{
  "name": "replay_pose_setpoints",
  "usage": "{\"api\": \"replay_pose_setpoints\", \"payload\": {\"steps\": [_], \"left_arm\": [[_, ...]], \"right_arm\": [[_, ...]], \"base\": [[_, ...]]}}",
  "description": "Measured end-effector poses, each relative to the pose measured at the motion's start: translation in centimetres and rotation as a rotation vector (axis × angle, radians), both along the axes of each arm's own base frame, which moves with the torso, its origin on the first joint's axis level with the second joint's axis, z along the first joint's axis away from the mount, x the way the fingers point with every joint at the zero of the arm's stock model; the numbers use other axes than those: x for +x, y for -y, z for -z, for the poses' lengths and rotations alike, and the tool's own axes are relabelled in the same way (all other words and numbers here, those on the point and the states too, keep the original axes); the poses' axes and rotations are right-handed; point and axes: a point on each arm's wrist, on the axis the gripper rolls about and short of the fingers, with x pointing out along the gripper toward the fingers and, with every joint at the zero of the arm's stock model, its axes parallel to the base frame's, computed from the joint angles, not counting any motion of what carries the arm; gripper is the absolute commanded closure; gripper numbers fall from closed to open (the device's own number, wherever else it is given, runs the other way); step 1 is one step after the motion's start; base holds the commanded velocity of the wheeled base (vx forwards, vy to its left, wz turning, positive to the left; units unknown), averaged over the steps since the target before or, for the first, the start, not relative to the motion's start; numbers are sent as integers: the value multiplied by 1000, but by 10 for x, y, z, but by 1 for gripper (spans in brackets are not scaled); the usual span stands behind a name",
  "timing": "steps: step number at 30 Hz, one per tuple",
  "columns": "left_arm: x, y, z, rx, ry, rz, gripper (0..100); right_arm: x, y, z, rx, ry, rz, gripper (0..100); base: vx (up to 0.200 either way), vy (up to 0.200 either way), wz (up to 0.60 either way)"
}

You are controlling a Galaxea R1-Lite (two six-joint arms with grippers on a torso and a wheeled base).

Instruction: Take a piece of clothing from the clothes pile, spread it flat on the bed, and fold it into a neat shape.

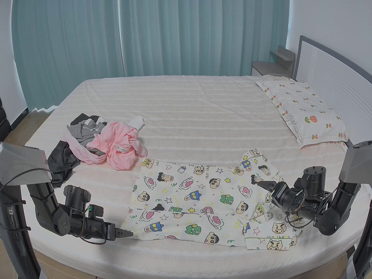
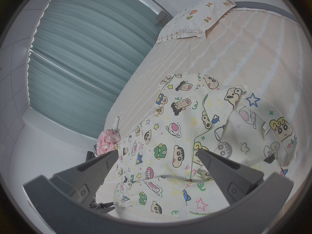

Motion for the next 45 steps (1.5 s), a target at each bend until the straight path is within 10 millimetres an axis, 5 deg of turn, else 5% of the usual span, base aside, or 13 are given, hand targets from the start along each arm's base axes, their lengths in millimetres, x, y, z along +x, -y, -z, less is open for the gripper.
{"api": "replay_pose_setpoints", "payload": {"steps": [16,26,37,45], "left_arm": [[-3,17,-66,-359,21,-242,0],[1,25,-74,-349,105,-227,0],[68,45,-72,-265,292,-336,0],[131,59,-46,-163,372,-317,0]], "right_arm": [[0,0,0,0,-1,-1,0],[0,0,0,1,0,-2,0],[-1,-1,0,0,-1,-4,0],[-3,-2,0,-1,-5,-11,0]], "base": [[75,0,0],[0,0,0],[0,0,0],[0,0,0]]}}
